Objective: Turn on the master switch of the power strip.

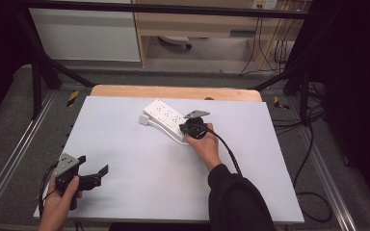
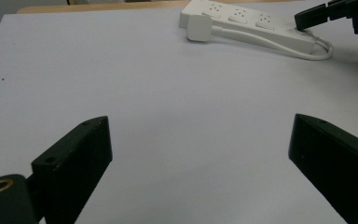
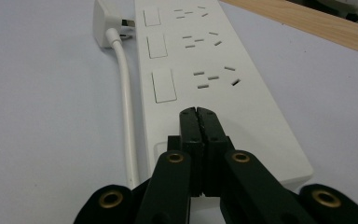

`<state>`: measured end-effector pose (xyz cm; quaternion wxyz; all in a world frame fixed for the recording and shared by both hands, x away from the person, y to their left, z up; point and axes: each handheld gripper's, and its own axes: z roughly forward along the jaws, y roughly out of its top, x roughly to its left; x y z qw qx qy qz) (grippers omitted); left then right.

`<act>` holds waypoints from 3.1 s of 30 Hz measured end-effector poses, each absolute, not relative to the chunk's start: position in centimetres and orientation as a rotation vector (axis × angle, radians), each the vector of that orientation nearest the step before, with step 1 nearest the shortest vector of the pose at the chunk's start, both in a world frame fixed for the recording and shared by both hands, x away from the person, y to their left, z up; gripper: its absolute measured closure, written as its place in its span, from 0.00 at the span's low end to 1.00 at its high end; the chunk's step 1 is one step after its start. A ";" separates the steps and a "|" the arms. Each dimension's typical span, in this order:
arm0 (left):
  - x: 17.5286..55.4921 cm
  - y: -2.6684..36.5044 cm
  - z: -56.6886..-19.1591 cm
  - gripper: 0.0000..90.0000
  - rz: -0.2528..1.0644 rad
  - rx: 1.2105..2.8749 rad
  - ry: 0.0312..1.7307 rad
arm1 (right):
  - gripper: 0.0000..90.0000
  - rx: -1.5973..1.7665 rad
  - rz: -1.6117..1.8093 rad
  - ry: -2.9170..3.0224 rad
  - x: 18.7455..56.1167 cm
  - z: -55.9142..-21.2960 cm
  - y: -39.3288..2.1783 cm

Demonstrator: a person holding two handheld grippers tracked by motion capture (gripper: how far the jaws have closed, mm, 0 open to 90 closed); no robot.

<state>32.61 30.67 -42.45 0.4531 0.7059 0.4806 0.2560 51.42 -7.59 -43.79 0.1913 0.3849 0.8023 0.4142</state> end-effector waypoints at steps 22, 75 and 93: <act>32.6 30.5 -42.5 0.07 0.632 1.747 1.188 | 1.00 1.087 1.156 2.261 51.2 -43.8 -8.2; 32.7 30.6 -42.4 0.07 0.640 1.737 1.188 | 1.00 1.095 1.197 2.213 50.9 -42.7 -8.3; 32.9 30.6 -42.5 0.07 0.617 1.744 1.185 | 0.31 1.255 1.188 2.160 51.4 -41.4 -10.0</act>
